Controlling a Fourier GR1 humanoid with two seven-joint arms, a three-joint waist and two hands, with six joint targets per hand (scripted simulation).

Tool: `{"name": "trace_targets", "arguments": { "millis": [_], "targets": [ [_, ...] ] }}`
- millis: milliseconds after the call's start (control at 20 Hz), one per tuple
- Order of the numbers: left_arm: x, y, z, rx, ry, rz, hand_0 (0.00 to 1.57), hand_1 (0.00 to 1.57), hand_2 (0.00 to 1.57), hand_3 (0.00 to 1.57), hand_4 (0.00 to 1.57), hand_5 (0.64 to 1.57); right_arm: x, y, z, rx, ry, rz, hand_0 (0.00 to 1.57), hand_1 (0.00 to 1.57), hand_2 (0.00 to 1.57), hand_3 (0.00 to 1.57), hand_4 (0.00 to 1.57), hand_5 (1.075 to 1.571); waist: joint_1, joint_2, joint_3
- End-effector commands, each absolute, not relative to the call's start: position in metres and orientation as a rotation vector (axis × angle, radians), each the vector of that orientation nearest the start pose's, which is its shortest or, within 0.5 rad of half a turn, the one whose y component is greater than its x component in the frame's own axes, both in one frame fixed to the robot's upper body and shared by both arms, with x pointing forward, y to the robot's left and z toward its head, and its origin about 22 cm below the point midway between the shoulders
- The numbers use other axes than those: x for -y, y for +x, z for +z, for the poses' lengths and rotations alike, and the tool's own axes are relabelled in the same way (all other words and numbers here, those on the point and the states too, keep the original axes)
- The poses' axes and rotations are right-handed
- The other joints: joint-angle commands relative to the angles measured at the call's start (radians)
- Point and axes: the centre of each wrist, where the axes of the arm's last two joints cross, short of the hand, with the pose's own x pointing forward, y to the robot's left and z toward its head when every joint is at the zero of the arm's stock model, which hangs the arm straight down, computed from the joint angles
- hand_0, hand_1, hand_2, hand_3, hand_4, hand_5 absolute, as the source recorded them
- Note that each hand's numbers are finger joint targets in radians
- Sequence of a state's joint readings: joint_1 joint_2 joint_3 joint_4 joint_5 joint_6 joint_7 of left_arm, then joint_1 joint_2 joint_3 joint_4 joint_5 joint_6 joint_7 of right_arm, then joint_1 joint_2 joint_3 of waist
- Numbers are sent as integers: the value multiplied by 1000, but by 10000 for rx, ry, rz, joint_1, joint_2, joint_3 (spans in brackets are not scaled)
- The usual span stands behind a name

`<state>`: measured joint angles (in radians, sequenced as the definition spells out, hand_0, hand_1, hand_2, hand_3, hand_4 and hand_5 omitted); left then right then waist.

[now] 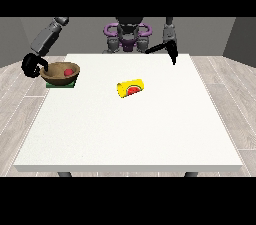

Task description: Pick the cup and pour the ball into the bowl, then pick the bowl and place it on the pad

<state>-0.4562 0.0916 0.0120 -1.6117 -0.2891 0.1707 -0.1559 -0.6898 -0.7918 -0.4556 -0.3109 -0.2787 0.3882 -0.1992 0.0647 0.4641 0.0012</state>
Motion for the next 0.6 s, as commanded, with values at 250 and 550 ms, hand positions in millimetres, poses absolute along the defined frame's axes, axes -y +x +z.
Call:
{"name": "trace_targets", "arguments": {
  "millis": [250,550],
  "targets": [
    [-188,303,145,22523,3030,-2745,0,0,0,0,0,1565,546,303,115,14206,-4392,-2774,1103,1103,1045,872,0,1539,314,331,8],
    [-205,296,151,22626,3306,-2350,0,0,0,0,0,1565,562,295,142,14388,-4815,-2534,0,0,405,238,0,1487,102,401,4]
  ]
}}
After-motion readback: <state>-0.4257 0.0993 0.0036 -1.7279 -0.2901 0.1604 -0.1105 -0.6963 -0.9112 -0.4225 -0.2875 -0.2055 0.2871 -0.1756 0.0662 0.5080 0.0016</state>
